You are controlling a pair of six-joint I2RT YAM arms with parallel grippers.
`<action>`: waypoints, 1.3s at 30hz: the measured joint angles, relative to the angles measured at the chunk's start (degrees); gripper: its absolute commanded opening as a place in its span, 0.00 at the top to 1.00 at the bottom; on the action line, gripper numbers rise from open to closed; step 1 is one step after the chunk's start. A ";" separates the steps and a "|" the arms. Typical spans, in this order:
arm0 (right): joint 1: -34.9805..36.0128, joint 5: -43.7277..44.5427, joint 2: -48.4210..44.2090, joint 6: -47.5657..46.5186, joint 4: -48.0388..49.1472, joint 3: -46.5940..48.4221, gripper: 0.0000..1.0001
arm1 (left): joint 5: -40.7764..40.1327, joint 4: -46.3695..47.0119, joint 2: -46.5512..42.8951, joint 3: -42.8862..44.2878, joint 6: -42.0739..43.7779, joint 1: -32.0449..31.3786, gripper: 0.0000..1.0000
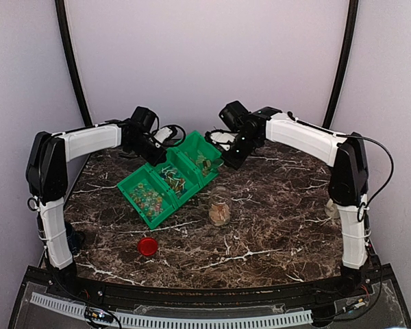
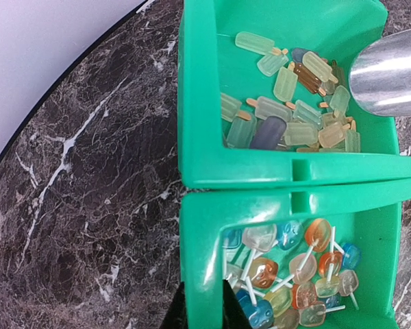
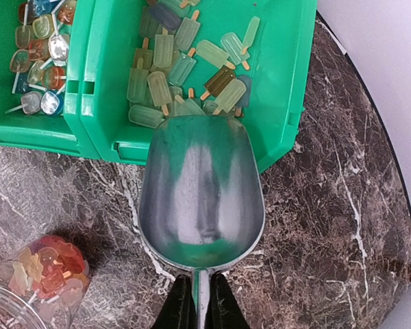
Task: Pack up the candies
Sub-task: Adjust the fake candies in the storage box.
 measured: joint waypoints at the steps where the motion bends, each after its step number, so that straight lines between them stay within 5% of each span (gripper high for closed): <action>1: 0.00 0.00 0.22 -0.04 -0.31 0.24 1.00 | -0.35 0.07 0.00 0.00 0.17 -0.17 1.00; 23: 0.00 3.19 7.52 -3.45 -2.58 6.54 1.00 | -8.87 2.27 0.00 -0.96 2.25 -4.26 1.00; 39: -1.86 3.23 -18.40 1.68 21.84 -17.51 1.00 | 16.57 5.66 5.20 -0.92 -15.45 7.19 1.00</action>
